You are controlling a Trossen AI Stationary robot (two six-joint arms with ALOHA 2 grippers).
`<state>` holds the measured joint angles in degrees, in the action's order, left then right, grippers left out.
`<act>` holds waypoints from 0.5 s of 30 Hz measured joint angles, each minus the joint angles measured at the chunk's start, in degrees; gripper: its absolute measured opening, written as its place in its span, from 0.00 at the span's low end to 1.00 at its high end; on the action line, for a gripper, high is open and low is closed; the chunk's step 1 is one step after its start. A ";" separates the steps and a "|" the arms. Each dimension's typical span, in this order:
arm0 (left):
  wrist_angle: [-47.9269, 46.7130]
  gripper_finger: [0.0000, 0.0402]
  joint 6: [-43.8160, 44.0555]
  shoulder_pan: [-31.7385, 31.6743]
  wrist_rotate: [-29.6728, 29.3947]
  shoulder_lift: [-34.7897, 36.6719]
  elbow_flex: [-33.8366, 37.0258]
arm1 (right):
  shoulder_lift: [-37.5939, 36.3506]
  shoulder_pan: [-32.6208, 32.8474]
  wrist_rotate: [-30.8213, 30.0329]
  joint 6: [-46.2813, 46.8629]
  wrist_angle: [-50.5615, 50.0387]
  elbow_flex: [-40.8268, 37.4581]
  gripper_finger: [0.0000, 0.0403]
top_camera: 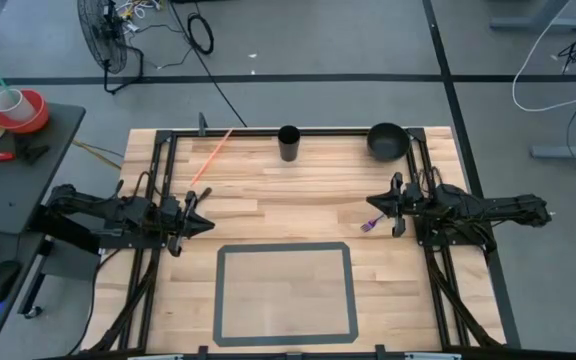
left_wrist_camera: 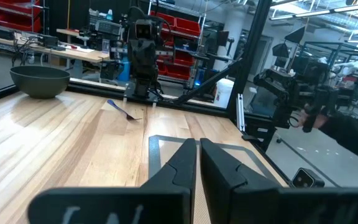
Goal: Pick & Place Utensil
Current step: Put the black bowl on the transparent mat
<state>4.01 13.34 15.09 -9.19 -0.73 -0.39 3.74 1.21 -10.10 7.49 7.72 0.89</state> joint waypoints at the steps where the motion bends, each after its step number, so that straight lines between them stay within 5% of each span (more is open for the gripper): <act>1: 0.00 0.06 0.00 0.00 0.00 0.00 0.01 | -0.02 0.00 -0.89 -0.56 1.79 0.00 0.06; 15: 0.00 0.06 0.00 0.00 0.00 0.00 0.01 | 0.86 0.00 -5.97 -2.25 15.68 0.02 0.06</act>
<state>4.01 13.34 15.09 -9.19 -0.73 -0.38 4.60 1.21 -16.08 5.24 23.40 0.91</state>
